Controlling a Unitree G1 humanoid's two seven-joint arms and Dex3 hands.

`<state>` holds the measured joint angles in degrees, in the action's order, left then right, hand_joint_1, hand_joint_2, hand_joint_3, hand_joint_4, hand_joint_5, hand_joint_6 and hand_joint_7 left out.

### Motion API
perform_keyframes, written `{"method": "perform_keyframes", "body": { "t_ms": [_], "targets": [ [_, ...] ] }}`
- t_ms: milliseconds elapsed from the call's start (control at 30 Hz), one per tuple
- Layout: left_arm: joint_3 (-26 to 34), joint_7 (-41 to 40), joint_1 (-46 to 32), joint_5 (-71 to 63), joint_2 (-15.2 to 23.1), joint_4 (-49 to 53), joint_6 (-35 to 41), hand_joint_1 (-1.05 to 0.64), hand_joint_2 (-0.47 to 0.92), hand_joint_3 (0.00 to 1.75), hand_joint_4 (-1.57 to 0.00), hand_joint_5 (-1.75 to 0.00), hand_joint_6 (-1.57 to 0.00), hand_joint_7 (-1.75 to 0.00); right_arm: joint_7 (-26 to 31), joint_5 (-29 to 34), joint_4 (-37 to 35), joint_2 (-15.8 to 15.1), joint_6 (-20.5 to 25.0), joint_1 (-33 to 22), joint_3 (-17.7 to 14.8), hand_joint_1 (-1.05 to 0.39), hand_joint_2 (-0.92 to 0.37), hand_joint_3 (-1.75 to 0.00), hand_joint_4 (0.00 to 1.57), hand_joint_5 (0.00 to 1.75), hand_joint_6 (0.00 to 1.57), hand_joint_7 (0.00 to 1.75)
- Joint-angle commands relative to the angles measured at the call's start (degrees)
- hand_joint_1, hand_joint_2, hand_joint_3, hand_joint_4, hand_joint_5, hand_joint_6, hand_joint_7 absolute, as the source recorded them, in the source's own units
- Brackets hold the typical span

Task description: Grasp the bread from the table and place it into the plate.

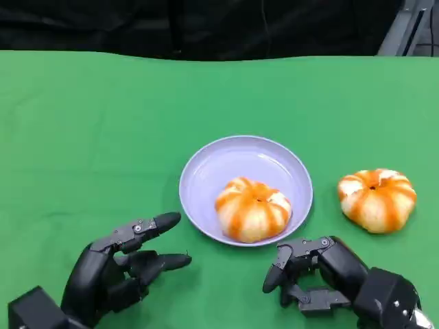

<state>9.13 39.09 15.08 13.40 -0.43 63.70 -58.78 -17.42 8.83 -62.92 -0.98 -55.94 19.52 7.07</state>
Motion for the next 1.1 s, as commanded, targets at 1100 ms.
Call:
{"method": "perform_keyframes", "body": {
  "t_ms": [1100],
  "targets": [
    [-4.44,-9.28,-0.35,-9.94,1.73,1.08,-3.29,-0.03,0.92,0.20,-1.08,-0.02,-0.93,-0.04,-1.03,-2.11,-0.84,-0.81,-0.80,-0.02,-0.88,0.18,-0.78,-0.66,0.96,1.31,0.99,0.92]
  ]
}}
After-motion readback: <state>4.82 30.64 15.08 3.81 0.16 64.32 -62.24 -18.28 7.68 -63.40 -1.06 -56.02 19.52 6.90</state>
